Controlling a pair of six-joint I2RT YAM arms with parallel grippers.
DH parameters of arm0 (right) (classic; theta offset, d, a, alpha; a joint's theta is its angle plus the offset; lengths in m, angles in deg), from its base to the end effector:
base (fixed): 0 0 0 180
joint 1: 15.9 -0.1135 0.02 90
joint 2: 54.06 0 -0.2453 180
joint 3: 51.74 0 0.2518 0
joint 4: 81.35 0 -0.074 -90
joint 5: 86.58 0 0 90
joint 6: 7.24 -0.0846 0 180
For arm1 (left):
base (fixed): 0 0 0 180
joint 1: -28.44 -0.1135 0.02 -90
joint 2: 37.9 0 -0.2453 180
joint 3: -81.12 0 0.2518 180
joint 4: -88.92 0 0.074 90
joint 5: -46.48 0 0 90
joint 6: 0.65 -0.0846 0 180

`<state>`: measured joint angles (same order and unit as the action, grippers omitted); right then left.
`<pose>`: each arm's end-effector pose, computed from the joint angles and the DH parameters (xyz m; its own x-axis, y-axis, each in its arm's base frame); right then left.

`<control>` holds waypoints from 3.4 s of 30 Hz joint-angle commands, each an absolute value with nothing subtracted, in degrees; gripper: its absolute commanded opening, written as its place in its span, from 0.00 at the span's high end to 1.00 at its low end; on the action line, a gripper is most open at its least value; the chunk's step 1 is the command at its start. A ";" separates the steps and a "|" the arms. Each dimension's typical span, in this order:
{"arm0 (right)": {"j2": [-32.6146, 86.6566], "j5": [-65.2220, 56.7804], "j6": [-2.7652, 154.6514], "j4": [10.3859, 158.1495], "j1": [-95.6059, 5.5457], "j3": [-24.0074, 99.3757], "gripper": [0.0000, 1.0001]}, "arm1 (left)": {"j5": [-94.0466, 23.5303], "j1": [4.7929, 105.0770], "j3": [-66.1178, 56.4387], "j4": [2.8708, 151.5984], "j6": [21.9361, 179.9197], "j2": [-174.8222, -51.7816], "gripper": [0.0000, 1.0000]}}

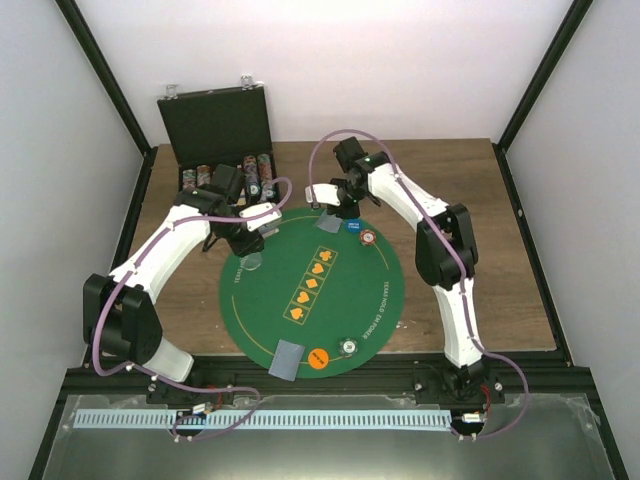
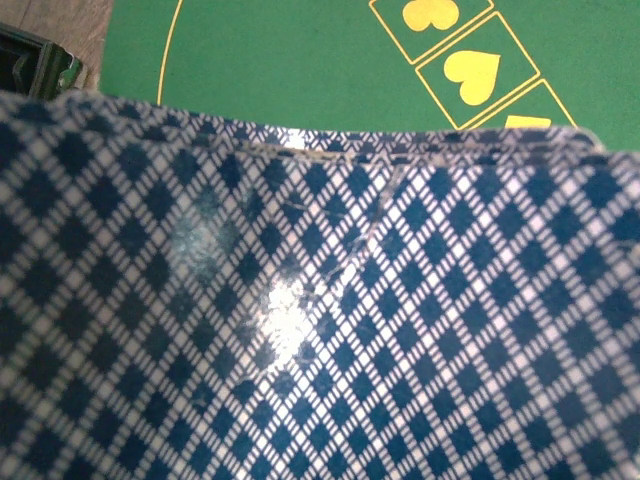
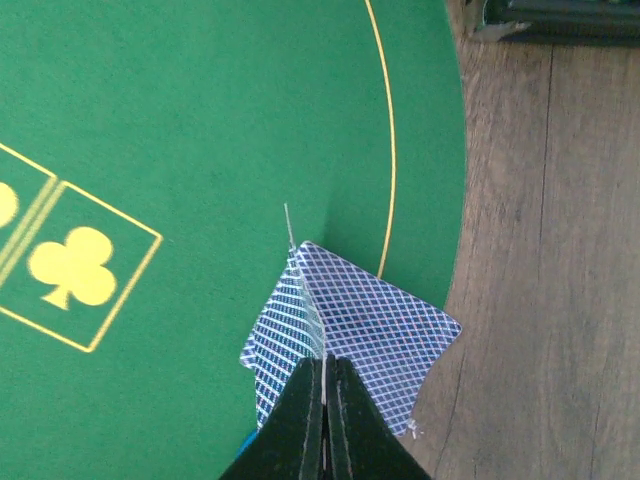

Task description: Distribute texas hold em gaming equipment

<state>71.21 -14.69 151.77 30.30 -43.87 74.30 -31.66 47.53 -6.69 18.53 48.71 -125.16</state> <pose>0.4048 0.2447 0.1744 0.2215 -0.8871 -0.4049 -0.9594 -0.1240 -0.2532 0.2911 -0.1192 0.2137 -0.4211 0.8202 -0.3872 0.8714 0.4842 0.0781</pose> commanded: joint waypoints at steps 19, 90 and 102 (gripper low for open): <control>78.13 -4.29 157.45 44.62 -45.26 74.40 0.99 | -31.04 46.82 -5.36 19.21 48.92 -123.55 0.54; 68.04 -69.80 38.44 113.17 -48.66 49.84 0.21 | -26.49 47.51 -12.91 14.22 47.51 -123.85 0.53; 72.01 -69.94 28.79 120.84 -49.99 52.21 0.22 | -26.59 47.53 -12.68 15.00 47.86 -124.51 0.53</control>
